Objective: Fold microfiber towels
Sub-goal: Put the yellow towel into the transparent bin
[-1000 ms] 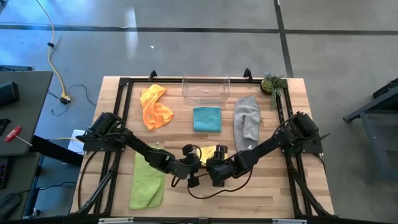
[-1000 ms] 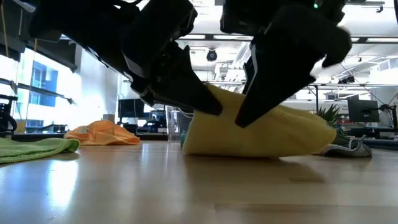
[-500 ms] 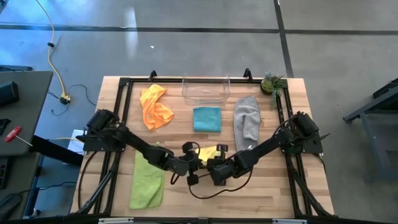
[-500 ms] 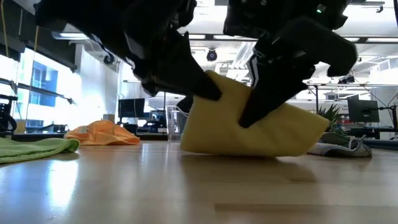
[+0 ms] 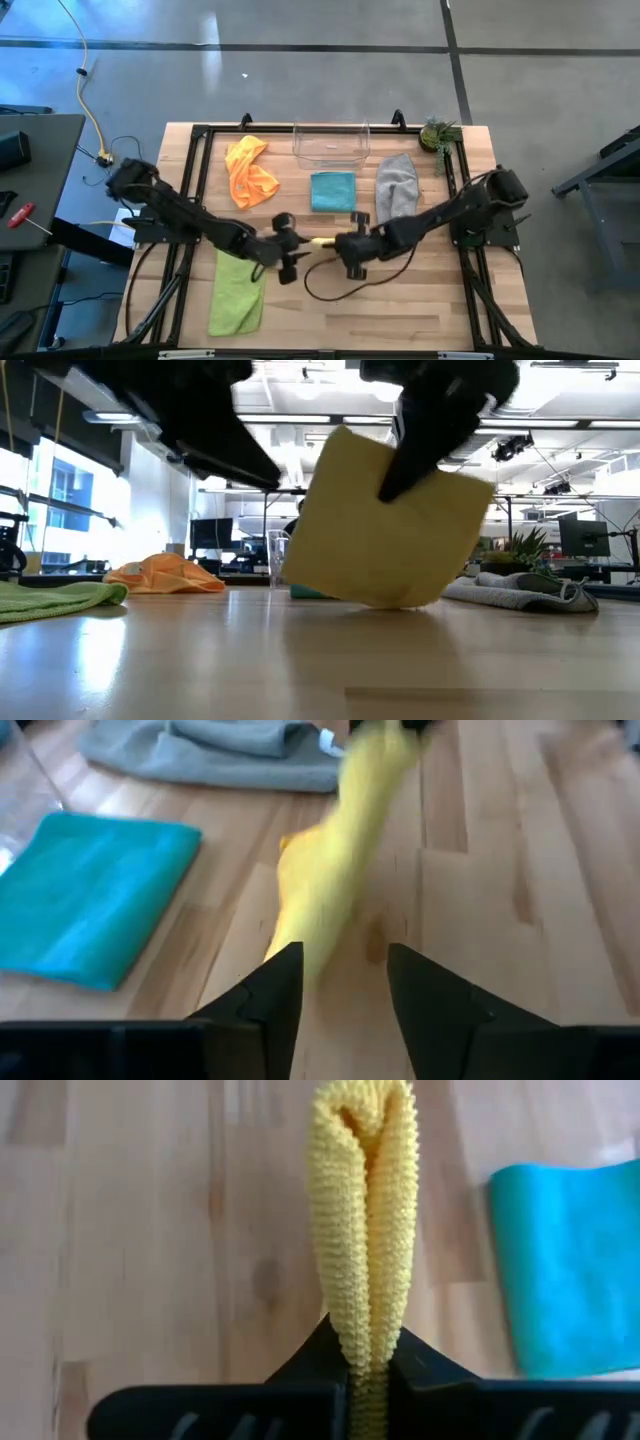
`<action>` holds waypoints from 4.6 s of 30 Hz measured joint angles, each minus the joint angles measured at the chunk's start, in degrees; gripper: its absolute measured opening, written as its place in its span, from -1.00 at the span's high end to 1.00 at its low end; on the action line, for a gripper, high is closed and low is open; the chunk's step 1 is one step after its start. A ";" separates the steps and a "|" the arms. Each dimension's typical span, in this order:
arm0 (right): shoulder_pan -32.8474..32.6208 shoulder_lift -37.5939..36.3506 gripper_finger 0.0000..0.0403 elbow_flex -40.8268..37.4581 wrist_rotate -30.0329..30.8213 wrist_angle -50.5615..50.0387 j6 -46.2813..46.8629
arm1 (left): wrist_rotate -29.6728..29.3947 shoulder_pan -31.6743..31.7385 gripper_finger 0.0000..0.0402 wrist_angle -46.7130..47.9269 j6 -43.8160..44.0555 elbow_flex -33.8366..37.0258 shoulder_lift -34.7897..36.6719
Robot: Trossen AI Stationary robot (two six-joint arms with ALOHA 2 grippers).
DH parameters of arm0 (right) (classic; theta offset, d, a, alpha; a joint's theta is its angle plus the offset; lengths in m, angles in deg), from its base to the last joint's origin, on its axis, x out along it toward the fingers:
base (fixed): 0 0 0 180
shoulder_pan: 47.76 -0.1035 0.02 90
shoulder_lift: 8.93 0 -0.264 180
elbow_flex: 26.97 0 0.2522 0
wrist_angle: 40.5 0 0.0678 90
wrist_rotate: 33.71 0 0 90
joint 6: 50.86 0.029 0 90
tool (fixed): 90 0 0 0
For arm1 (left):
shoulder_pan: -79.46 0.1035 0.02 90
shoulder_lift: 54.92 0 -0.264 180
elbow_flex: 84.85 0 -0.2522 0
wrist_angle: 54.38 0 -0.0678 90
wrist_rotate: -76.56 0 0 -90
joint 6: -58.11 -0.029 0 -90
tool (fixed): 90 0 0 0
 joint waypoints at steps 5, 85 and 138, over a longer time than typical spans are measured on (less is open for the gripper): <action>6.10 -3.13 1.00 3.07 -1.63 -6.15 -4.17 | 6.80 2.84 0.52 -13.37 -0.34 12.03 7.91; 49.74 19.68 0.83 22.30 -14.39 -2.30 -50.90 | 11.75 21.96 1.00 -18.97 -4.93 25.47 19.91; 56.74 34.17 1.00 41.78 -26.96 -15.18 -44.71 | 12.61 21.29 1.00 -18.56 -5.40 25.47 19.91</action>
